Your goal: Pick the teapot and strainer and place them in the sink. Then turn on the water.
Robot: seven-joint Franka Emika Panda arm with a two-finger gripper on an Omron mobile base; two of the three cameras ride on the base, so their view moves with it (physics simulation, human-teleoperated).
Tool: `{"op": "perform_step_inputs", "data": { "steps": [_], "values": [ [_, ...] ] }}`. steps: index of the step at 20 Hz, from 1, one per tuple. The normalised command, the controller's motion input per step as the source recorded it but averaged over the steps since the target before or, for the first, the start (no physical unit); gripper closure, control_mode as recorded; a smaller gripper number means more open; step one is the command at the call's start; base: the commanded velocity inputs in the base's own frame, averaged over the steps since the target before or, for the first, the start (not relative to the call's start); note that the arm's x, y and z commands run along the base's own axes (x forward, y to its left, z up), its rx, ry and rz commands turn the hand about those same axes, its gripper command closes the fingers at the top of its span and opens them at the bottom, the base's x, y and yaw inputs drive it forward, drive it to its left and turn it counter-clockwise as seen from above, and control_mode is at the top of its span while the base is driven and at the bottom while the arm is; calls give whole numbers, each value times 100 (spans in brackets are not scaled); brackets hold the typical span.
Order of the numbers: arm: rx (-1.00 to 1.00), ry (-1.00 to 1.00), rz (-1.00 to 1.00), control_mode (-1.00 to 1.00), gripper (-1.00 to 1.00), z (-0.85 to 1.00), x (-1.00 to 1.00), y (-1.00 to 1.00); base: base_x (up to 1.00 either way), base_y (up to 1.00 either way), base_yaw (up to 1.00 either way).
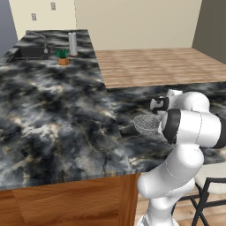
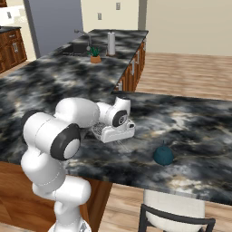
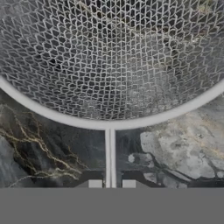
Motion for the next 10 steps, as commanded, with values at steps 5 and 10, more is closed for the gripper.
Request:
{"op": "perform_step_inputs", "data": {
  "steps": [5, 10],
  "values": [
    [0, -6, 0, -100, 100, 52, -27, 12, 0, 0, 0],
    [-4, -2, 0, -100, 100, 64, -42, 25, 0, 0, 0]
  ]
}}
